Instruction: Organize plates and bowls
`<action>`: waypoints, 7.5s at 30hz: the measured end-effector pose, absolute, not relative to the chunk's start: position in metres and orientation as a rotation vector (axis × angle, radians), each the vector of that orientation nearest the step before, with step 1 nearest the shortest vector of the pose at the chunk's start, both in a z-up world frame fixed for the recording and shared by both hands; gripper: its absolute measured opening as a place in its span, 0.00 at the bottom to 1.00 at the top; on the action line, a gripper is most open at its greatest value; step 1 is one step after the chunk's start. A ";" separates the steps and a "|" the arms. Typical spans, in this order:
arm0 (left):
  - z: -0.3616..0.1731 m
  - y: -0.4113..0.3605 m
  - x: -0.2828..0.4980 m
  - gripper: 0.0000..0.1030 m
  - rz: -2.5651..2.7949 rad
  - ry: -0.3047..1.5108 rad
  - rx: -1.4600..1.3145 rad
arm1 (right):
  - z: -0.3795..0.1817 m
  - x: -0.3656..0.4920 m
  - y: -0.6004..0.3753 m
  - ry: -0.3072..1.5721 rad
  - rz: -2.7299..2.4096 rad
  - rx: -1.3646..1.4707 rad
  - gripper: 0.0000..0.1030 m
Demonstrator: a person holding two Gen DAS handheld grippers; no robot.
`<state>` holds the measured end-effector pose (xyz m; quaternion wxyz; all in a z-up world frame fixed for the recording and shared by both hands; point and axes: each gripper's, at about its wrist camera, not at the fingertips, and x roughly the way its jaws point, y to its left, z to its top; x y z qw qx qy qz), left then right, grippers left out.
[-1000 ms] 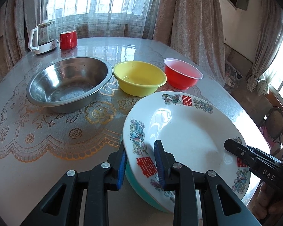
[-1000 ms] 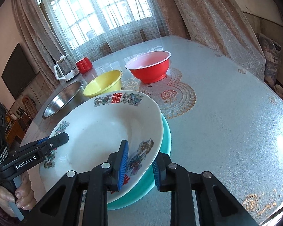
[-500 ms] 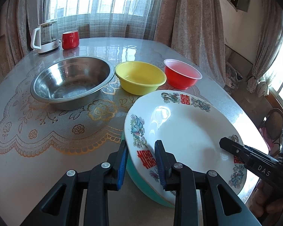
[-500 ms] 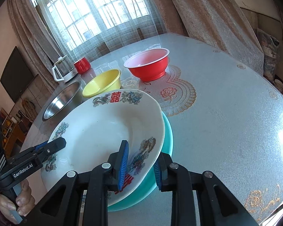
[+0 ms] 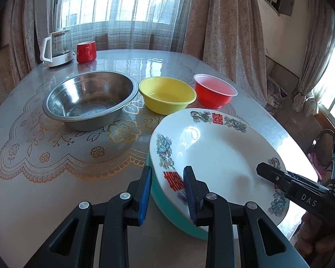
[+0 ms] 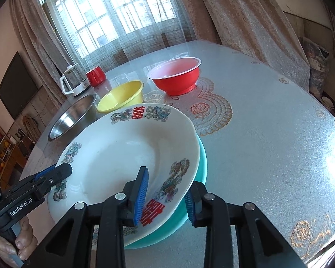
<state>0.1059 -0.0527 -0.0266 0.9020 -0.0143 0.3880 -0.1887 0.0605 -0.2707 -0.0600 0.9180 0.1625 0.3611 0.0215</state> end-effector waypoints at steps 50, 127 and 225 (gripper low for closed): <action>-0.038 0.067 0.113 0.30 -0.133 0.882 -0.181 | -0.004 0.069 -0.256 0.626 0.082 0.306 0.33; -0.010 0.143 0.119 0.21 -0.054 0.836 -0.271 | -0.022 0.146 -0.077 0.915 0.478 0.175 0.22; 0.020 0.038 0.108 0.36 -0.127 0.778 -0.017 | -0.012 0.134 -0.239 0.802 0.183 0.410 0.40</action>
